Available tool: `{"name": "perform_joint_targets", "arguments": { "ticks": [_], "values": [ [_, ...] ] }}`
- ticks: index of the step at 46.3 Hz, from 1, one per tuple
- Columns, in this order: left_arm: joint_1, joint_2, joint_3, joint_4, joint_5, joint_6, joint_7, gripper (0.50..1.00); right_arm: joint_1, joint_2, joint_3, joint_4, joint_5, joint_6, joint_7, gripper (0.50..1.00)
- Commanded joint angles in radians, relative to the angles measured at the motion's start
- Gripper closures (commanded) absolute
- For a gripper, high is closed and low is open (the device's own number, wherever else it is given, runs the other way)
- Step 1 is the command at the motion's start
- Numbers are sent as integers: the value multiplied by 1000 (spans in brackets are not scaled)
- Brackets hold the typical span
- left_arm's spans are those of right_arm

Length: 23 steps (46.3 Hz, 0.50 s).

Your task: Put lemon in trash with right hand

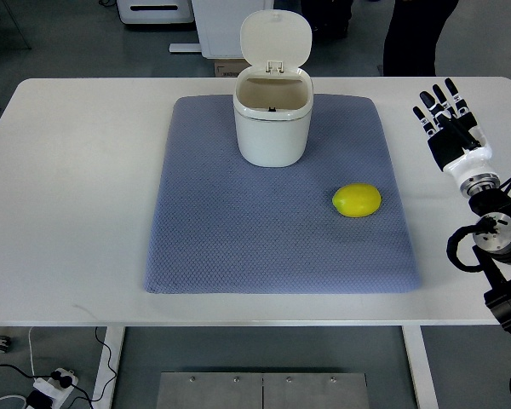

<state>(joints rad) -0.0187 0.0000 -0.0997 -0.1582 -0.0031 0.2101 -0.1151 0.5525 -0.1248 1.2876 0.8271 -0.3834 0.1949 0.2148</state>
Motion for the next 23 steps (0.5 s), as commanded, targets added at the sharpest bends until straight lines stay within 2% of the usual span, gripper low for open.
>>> {"name": "perform_joint_targets", "arguments": {
  "ticks": [1, 23],
  "values": [
    [0, 0, 0, 0, 0, 0, 0, 500, 3, -3, -2, 0, 1, 0, 0, 500],
    [0, 0, 0, 0, 0, 0, 0, 500, 15, -42, -43, 0, 3, 0, 0, 500]
  ]
}}
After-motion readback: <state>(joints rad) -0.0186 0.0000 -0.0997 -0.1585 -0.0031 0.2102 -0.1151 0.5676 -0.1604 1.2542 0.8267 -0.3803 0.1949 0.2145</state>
